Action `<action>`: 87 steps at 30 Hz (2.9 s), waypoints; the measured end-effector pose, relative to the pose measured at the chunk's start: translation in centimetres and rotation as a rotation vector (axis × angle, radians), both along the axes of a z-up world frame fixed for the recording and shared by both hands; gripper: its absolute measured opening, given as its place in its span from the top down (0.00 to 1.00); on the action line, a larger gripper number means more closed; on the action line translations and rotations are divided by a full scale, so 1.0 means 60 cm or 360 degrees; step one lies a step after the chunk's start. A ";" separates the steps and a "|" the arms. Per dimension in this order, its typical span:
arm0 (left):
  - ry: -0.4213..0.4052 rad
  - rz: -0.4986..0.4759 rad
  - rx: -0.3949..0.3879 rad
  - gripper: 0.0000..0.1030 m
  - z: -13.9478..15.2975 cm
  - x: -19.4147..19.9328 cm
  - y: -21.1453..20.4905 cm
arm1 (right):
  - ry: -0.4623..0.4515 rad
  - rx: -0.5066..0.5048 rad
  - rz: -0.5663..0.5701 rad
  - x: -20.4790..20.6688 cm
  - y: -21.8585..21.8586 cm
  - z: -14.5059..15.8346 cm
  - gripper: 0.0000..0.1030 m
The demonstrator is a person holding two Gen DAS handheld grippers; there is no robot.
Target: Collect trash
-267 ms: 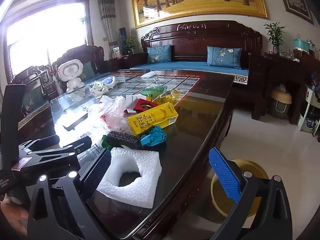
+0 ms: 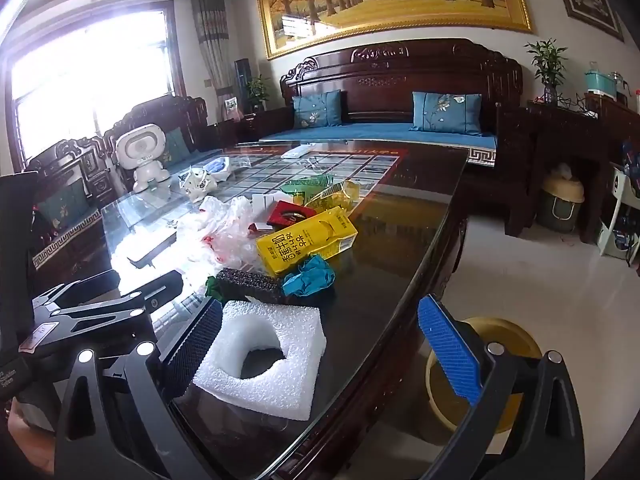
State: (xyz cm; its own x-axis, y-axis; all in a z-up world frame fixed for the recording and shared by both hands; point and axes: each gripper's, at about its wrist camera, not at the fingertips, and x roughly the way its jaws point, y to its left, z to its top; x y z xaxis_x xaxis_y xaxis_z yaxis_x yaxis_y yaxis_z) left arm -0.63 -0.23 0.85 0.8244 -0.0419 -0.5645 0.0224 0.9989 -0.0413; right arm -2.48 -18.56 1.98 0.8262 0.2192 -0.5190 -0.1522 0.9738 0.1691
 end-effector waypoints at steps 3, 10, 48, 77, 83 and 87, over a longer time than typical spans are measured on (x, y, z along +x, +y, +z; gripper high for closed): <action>-0.0062 0.0022 0.0021 0.04 0.006 -0.007 0.002 | -0.0028 -0.0019 -0.0025 -0.010 0.005 -0.001 0.08; -0.0021 0.0004 0.0055 0.04 0.013 -0.006 0.000 | -0.0025 -0.0012 -0.0039 -0.009 -0.003 0.007 0.08; 0.0086 0.0071 0.0061 0.04 -0.045 0.026 0.046 | 0.0073 -0.0121 0.0033 0.012 0.037 -0.038 0.08; 0.0261 -0.0206 0.0030 0.04 -0.109 0.078 0.025 | 0.0401 -0.0171 0.0191 0.077 0.063 -0.099 0.67; 0.0288 -0.0236 0.0049 0.03 -0.112 0.090 0.010 | 0.0397 -0.0201 0.0192 0.080 0.065 -0.099 0.67; 0.0304 -0.0234 0.0048 0.03 -0.112 0.111 0.007 | 0.0402 -0.0186 0.0188 0.083 0.061 -0.100 0.67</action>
State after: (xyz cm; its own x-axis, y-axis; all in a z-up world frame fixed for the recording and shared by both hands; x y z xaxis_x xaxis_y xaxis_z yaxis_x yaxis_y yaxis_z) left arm 6.01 0.22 -5.86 0.6890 -0.1340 -0.7123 0.1621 0.9863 -0.0287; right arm 2.47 -14.89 -4.04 0.6401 0.2328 -0.7321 -0.2331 0.9669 0.1037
